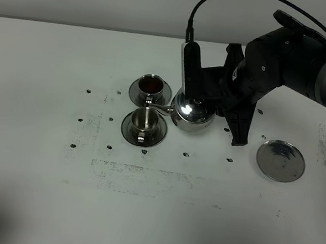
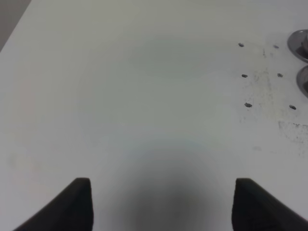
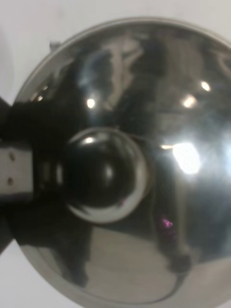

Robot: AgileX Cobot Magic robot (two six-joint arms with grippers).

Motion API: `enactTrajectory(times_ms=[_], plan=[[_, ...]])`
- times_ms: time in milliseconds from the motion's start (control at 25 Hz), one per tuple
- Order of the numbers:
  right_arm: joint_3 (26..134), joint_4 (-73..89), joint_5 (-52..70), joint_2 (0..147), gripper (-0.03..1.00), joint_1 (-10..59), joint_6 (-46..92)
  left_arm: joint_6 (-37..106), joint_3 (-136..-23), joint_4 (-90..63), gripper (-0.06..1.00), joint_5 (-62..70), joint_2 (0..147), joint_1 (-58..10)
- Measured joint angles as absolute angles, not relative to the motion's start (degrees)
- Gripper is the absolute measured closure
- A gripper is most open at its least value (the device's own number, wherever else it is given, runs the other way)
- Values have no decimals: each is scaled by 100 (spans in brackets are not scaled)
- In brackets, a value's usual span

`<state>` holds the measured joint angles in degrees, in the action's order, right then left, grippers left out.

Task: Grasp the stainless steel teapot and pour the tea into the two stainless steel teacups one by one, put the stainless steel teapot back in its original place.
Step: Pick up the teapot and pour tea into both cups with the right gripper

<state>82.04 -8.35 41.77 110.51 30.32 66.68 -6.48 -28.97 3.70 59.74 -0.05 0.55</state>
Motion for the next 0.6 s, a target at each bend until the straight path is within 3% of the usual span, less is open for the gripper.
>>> enactTrajectory(times_ms=[600], plan=[[8603,-2341,3744,11558,77,3135,6920,-648,-2897,370,35,5974,-5,55]])
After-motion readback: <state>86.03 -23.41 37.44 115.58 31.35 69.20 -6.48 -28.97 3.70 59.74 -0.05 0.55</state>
